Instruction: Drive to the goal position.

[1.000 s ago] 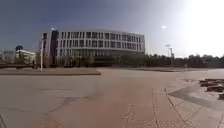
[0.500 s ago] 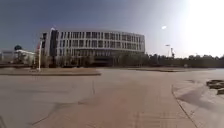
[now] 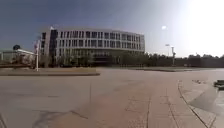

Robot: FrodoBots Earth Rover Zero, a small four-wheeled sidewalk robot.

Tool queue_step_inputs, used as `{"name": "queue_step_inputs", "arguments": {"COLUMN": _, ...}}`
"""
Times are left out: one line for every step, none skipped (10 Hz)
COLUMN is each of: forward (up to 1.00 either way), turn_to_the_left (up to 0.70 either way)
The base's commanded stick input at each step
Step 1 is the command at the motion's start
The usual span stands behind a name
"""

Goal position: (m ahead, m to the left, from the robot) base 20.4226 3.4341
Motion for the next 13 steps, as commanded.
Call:
{"name": "queue_step_inputs", "arguments": {"forward": 0.7, "turn_to_the_left": 0.0}}
{"name": "queue_step_inputs", "arguments": {"forward": 0.7, "turn_to_the_left": 0.0}}
{"name": "queue_step_inputs", "arguments": {"forward": 0.7, "turn_to_the_left": 0.0}}
{"name": "queue_step_inputs", "arguments": {"forward": 0.7, "turn_to_the_left": 0.0}}
{"name": "queue_step_inputs", "arguments": {"forward": 0.7, "turn_to_the_left": 0.0}}
{"name": "queue_step_inputs", "arguments": {"forward": 0.7, "turn_to_the_left": 0.0}}
{"name": "queue_step_inputs", "arguments": {"forward": 0.7, "turn_to_the_left": 0.0}}
{"name": "queue_step_inputs", "arguments": {"forward": 0.7, "turn_to_the_left": 0.0}}
{"name": "queue_step_inputs", "arguments": {"forward": 0.7, "turn_to_the_left": 0.0}}
{"name": "queue_step_inputs", "arguments": {"forward": 0.7, "turn_to_the_left": 0.0}}
{"name": "queue_step_inputs", "arguments": {"forward": 0.7, "turn_to_the_left": 0.0}}
{"name": "queue_step_inputs", "arguments": {"forward": 0.7, "turn_to_the_left": 0.0}}
{"name": "queue_step_inputs", "arguments": {"forward": 0.7, "turn_to_the_left": 0.0}}
